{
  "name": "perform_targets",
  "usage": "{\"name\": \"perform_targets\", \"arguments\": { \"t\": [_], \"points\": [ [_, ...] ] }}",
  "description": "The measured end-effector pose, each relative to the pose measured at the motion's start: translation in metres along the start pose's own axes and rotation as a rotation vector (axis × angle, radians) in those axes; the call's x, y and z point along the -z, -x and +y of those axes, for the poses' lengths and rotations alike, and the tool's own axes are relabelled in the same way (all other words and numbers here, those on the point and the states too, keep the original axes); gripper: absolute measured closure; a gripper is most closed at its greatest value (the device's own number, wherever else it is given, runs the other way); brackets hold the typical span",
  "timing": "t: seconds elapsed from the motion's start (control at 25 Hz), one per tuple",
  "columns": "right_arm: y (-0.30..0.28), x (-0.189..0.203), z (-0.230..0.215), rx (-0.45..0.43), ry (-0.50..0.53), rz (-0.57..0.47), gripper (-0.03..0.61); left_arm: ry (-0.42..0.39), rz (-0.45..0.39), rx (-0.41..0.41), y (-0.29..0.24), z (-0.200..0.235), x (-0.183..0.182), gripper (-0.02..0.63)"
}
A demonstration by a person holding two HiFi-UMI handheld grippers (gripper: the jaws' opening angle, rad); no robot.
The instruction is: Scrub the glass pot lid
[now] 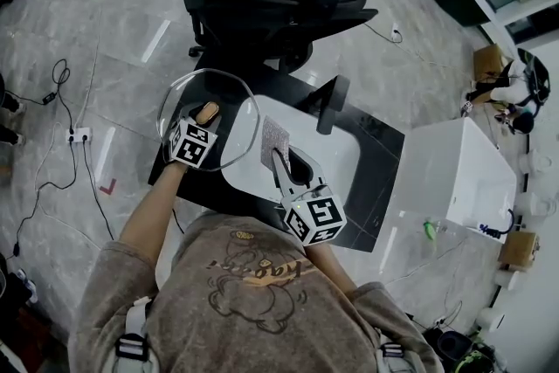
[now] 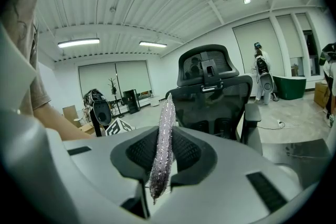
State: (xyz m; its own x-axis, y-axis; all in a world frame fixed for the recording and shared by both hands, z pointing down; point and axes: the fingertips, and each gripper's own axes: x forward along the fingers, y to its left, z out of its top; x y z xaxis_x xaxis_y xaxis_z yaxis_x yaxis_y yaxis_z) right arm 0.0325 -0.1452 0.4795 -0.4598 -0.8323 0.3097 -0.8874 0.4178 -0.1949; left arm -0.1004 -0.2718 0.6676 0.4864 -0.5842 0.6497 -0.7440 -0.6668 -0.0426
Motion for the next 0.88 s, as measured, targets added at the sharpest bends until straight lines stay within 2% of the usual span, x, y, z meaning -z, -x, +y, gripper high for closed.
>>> {"name": "perform_targets", "arguments": {
  "t": [0.2, 0.56, 0.72, 0.88],
  "points": [
    [-0.001, 0.002, -0.002, -0.002, -0.007, 0.001, 0.494, 0.005, -0.001, 0.016, 0.0, -0.001, 0.001, 0.426],
    [0.0, 0.01, -0.013, 0.0, -0.011, 0.015, 0.494, 0.008, 0.053, 0.047, 0.018, -0.009, 0.002, 0.433],
    [-0.004, 0.006, -0.016, -0.002, -0.004, 0.004, 0.494, -0.023, -0.035, 0.035, 0.059, -0.008, -0.034, 0.433],
    [-0.004, -0.003, -0.017, -0.008, -0.002, -0.022, 0.494, -0.018, -0.118, 0.011, 0.099, -0.007, -0.068, 0.433]
  ]
}}
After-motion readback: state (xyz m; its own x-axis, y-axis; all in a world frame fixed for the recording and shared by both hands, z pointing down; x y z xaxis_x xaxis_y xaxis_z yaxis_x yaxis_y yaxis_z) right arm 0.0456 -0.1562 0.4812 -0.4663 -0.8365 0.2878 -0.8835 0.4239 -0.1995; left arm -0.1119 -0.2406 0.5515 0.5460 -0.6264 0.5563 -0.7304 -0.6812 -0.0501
